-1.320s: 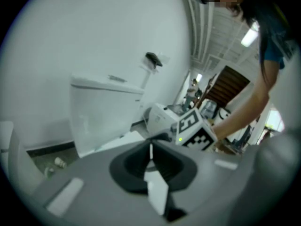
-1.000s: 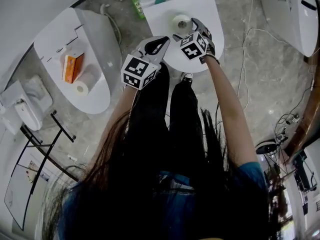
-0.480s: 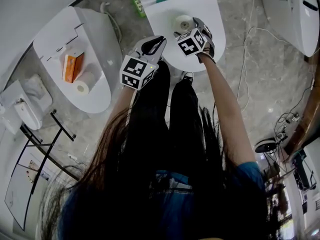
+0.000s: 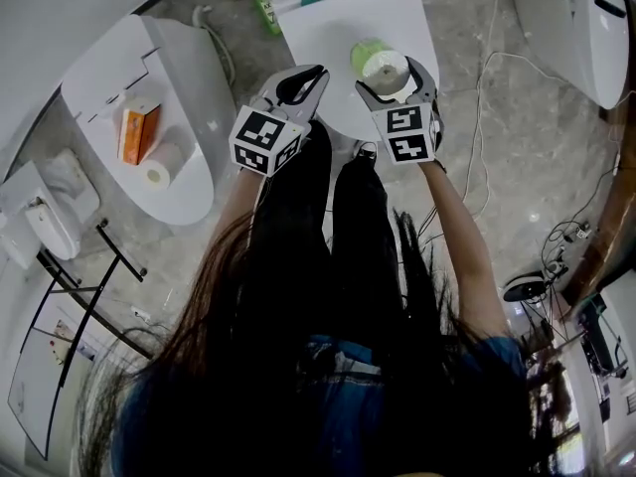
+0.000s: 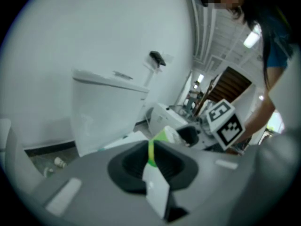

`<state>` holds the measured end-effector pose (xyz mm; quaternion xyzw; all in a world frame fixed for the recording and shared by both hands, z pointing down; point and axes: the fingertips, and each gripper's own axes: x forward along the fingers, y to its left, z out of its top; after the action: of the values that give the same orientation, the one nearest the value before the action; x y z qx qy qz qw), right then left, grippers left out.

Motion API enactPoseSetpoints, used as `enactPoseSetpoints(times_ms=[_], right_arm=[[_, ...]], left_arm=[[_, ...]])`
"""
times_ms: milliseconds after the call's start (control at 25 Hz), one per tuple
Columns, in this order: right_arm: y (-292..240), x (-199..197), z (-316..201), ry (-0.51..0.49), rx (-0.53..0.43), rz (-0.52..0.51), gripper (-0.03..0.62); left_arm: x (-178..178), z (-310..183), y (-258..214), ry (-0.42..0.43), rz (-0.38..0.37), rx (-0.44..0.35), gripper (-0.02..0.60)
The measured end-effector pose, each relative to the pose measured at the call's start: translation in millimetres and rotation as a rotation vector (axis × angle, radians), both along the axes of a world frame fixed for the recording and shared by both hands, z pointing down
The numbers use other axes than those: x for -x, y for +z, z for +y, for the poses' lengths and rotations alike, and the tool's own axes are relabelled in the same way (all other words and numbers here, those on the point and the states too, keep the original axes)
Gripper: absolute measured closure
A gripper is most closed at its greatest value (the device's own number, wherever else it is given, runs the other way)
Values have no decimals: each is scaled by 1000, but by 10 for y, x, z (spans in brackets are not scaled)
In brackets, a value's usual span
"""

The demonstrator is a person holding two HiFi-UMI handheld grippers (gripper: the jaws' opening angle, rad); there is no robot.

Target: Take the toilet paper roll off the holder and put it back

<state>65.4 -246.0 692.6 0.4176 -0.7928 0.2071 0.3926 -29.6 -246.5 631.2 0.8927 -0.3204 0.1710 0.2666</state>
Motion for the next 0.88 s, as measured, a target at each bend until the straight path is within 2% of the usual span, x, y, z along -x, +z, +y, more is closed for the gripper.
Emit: enactPoseSetpoints(times_ms=[320,600,880], right_arm=[[-653,-151,91,32,-120,-56,155],[-708,-225,121,38,-138,-41,155],[-638,-193,148,35,-122,-44,155]], left_arm=[[-114,-96,-190,16,6,-50,561],[-208,-72,-176,65,-38,-50,563],[-187,-116,-166,9,15,-36,563]])
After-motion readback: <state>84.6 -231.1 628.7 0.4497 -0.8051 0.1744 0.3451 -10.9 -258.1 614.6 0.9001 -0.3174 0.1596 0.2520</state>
